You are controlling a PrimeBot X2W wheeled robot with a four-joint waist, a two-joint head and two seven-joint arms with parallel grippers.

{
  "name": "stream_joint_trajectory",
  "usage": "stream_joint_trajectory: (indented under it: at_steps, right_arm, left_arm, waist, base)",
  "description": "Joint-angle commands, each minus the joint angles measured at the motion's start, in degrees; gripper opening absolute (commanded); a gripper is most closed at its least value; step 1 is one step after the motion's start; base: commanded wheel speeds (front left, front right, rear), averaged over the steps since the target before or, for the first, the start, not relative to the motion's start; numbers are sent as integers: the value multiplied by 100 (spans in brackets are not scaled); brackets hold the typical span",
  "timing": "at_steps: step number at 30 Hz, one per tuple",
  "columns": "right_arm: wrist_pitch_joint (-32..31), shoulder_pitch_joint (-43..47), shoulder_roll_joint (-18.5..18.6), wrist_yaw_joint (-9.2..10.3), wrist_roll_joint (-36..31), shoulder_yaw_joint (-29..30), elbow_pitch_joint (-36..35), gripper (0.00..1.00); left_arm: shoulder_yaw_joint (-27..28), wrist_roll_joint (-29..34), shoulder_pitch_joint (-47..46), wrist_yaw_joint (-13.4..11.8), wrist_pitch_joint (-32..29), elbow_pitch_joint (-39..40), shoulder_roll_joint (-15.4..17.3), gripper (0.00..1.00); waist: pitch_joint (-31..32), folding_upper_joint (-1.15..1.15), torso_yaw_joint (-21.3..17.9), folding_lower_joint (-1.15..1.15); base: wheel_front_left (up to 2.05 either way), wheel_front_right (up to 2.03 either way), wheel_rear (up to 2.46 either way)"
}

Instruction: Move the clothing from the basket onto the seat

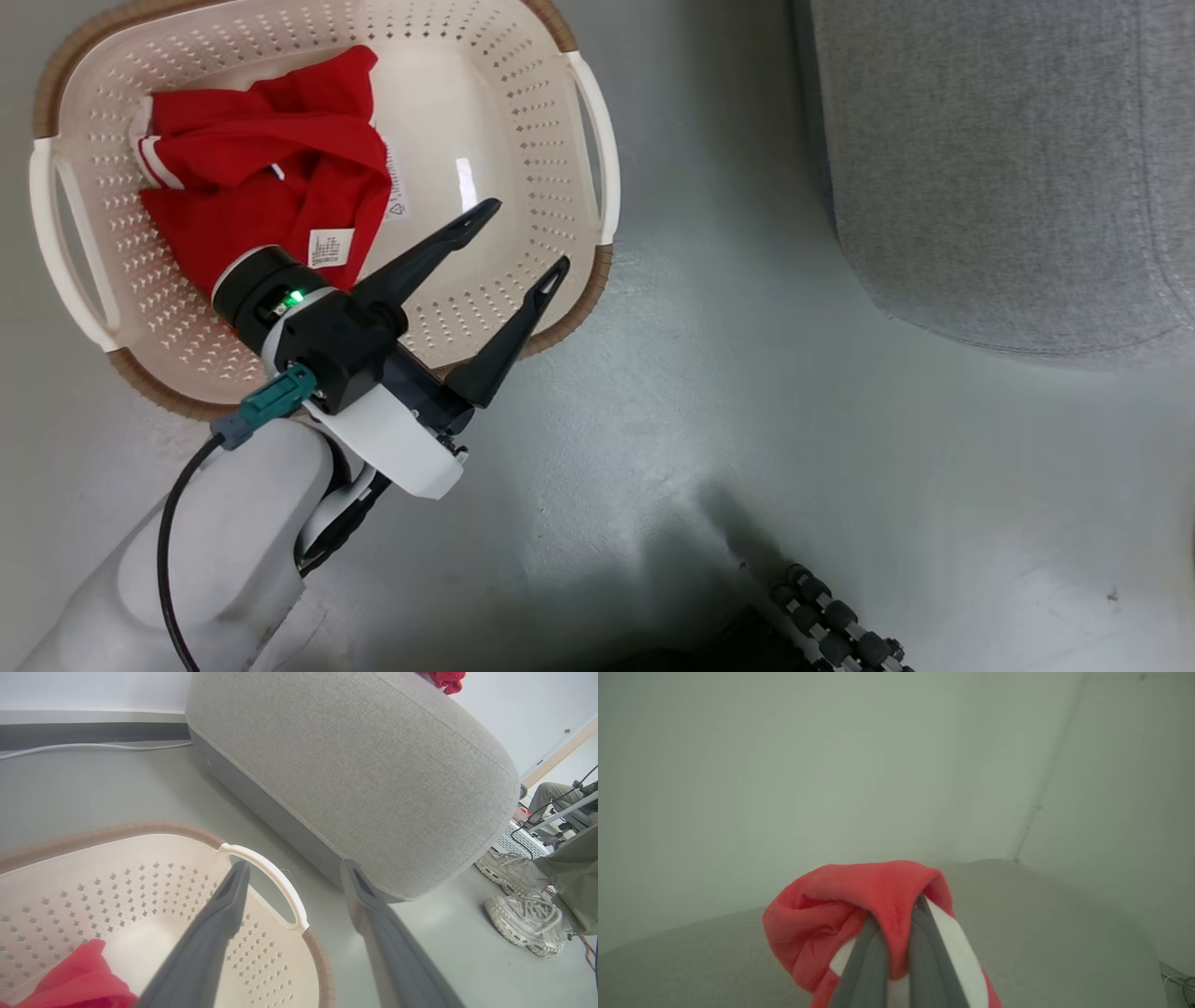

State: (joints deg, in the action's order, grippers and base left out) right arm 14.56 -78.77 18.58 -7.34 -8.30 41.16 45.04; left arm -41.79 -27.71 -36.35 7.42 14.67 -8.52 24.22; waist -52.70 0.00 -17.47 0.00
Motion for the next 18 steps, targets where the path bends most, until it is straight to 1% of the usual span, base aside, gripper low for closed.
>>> stream_joint_trajectory:
  at_steps: [1,5,9,10,11,12,13,15,18]
  right_arm:
    - [10,169,168,-14,70,-49,-59,0]
    - [34,515,-53,-14,490,-545,253,0]
    - [41,1031,-20,-14,982,-995,15,0]
    - [41,1162,-33,-14,1141,-1071,-57,5]
    - [41,1312,-65,-14,1277,-1189,-68,39]
    - [42,1441,-81,-14,1426,-1302,-125,77]
    - [42,1576,-71,-14,1544,-1404,-215,100]
    - [42,1859,-37,-14,1726,-1630,-392,100]
    - [43,2267,-31,-14,2010,-1796,-718,100]
  left_arm:
    - [170,38,-11,7,33,165,40,100]
    - [233,37,-23,7,33,173,-61,100]
    - [346,9,-19,7,33,198,-183,100]
    - [367,14,-26,7,33,199,-199,100]
    - [387,16,-31,7,33,193,-218,100]
    - [407,11,-35,7,33,190,-247,100]
    - [416,15,-40,7,33,184,-271,100]
    - [449,9,-45,7,33,171,-336,100]
    - [490,0,-22,7,33,137,-444,100]
  waist:
    - [-12,0,43,0]
    - [62,0,125,0]
    - [184,0,203,0]
    - [217,0,217,0]
    - [262,0,231,0]
    - [306,0,250,0]
    - [352,0,272,0]
    - [456,0,324,0]
    - [656,0,426,0]
  base:
    - [0,0,0]
    - [0,0,0]
    - [0,0,0]
    - [0,0,0]
    - [0,0,0]
    - [0,0,0]
    - [0,0,0]
    - [0,0,0]
    - [0,0,0]
